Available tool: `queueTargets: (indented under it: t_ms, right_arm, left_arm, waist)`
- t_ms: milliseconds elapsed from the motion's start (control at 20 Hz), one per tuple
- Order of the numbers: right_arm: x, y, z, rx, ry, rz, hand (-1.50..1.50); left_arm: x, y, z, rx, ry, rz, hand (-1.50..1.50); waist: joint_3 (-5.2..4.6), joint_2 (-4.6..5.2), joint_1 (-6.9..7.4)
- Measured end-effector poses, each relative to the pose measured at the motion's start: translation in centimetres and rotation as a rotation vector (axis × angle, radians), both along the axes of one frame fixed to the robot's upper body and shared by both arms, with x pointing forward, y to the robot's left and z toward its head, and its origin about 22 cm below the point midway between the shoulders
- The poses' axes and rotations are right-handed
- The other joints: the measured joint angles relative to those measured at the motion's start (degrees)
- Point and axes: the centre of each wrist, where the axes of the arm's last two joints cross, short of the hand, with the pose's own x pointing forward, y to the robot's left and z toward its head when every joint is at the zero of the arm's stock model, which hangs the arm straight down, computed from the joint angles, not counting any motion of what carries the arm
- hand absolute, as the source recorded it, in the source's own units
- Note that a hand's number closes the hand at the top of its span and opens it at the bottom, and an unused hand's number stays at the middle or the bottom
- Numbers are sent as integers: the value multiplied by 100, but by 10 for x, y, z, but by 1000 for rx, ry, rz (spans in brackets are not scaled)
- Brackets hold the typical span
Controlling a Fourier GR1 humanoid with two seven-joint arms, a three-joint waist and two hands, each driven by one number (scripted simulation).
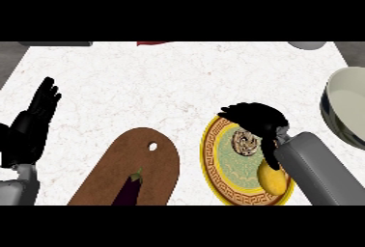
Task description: Pick the cupcake from the plate and place it in the bowl
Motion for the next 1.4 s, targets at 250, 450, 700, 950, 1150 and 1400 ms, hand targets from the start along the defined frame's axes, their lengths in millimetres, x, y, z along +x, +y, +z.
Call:
queueTargets:
  t_ms: [250,450,700,950,1150,1400]
  right_arm:
    - [8,6,-10,-16,30,4,150]
    - [15,11,-13,7,34,36,150]
    - [17,17,-19,35,18,50,150]
    - [21,20,-23,91,-43,46,150]
    - [5,-6,-19,142,-118,44,150]
    - [-43,-80,-15,194,-171,46,150]
  left_arm:
    - [5,-7,-5,1,-4,1,0]
    - [9,-10,-3,4,-5,4,0]
    - [10,-9,-2,2,-5,3,0]
    - [9,-8,-4,1,0,1,0]
    - [2,-4,-6,2,1,12,0]
    - [-8,9,-8,5,19,62,0]
  waist:
    - [-25,-18,9]
    - [-41,-34,7]
    - [-53,-59,9]
    - [-39,-58,16]
    - [-30,-76,-48]
    - [-13,-124,-303]
